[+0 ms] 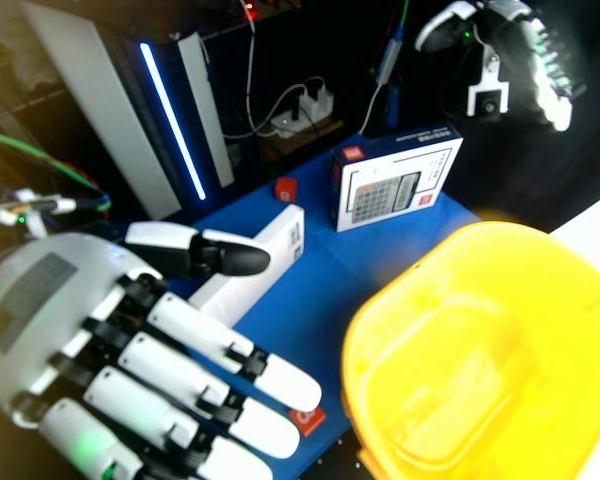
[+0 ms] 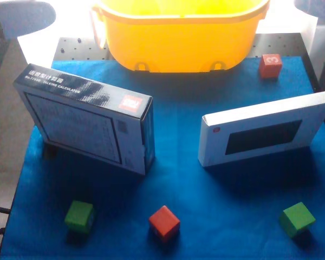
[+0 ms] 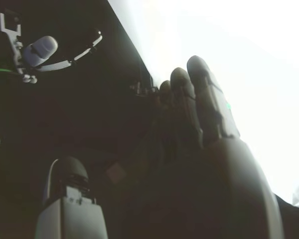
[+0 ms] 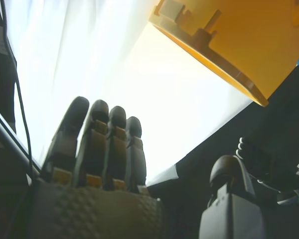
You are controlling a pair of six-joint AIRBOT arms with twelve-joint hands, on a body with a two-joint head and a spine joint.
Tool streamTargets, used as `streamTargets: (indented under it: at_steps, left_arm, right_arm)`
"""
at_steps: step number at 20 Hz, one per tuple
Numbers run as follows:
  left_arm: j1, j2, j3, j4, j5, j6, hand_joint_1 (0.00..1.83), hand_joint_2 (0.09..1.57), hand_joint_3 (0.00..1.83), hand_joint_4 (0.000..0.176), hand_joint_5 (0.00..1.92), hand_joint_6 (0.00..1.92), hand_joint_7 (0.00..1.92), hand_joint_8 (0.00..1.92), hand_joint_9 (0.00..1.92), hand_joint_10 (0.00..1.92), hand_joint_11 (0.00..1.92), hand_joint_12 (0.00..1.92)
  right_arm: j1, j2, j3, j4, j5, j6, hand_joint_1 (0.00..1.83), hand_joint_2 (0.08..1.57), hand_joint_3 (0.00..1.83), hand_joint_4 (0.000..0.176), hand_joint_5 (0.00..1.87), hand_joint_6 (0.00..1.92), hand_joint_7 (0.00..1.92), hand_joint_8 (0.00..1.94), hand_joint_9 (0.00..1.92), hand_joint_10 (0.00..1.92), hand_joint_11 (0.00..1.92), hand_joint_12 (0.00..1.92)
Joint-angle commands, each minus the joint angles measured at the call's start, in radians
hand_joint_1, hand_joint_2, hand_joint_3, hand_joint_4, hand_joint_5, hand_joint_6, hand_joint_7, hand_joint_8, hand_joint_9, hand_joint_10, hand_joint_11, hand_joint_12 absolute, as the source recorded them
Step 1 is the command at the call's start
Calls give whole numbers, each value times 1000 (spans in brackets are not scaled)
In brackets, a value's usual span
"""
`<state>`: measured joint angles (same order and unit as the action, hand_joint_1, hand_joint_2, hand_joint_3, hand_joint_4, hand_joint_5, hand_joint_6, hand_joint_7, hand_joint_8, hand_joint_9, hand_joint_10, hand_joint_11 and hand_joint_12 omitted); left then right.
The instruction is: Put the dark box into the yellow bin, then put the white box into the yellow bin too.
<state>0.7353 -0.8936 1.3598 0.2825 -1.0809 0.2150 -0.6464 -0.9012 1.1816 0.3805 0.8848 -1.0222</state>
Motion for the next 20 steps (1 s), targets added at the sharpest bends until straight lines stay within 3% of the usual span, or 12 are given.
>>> streamTargets:
  at_steps: [1, 3, 5, 6, 7, 9, 10, 11, 13, 20]
  left_arm:
    - [-5, 7, -3, -48, -104, -6, 232, 986, 2, 0, 150, 1, 292, 1, 321, 4, 146, 317]
    - [2, 10, -13, -30, -98, -6, 196, 1017, 0, 0, 114, 1, 285, 0, 316, 0, 67, 512]
    - [16, 13, -26, -12, -90, -6, 333, 976, 0, 0, 181, 8, 330, 5, 350, 5, 2, 688]
    - [17, 12, -28, 0, -80, -6, 378, 955, 0, 0, 211, 9, 347, 5, 362, 6, 0, 682]
    - [17, 12, -30, 10, -69, -6, 422, 904, 0, 27, 247, 6, 364, 3, 379, 4, 10, 672]
    - [22, 8, -40, 33, -55, -6, 434, 835, 0, 19, 241, 0, 380, 0, 405, 2, 51, 644]
    - [30, 2, -45, 39, -53, -6, 439, 817, 0, 0, 206, 0, 342, 3, 393, 3, 100, 563]
    - [37, -2, -47, 39, -57, -6, 439, 817, 0, 0, 206, 0, 342, 3, 393, 3, 100, 563]
    - [61, -15, -50, 31, -71, -7, 487, 820, 0, 0, 228, 0, 365, 1, 422, 1, 215, 333]
    - [95, -51, -48, 56, -23, -7, 667, 787, 0, 0, 200, 8, 296, 0, 378, 2, 255, 315]
  right_arm:
    - [17, 4, 5, -6, 124, 3, 336, 937, 0, 0, 355, 0, 440, 0, 396, 3, 2, 902]
    - [17, 4, 5, -6, 124, 3, 326, 943, 2, 0, 355, 1, 429, 2, 390, 0, 0, 906]
    - [17, 3, 5, -6, 124, 3, 329, 943, 1, 0, 352, 0, 410, 0, 375, 0, 0, 879]
    - [17, 2, 5, -6, 124, 3, 327, 945, 2, 0, 349, 0, 398, 0, 370, 0, 0, 874]
    - [17, 1, 5, -6, 124, 3, 319, 935, 1, 0, 338, 0, 377, 0, 368, 0, 29, 837]
    - [17, -1, 5, -6, 124, 3, 309, 916, 0, 0, 337, 1, 380, 3, 374, 2, 28, 824]
    - [17, -2, 5, -6, 124, 3, 366, 975, 0, 0, 311, 7, 415, 0, 412, 1, 251, 433]
    - [17, -2, 5, -6, 124, 3, 366, 975, 0, 0, 311, 7, 415, 0, 412, 1, 251, 433]
    - [17, -3, 4, -6, 124, 3, 361, 958, 1, 0, 314, 1, 402, 2, 416, 1, 367, 191]
    - [17, -4, 4, -6, 124, 3, 342, 980, 8, 0, 312, 2, 411, 9, 423, 8, 374, 153]
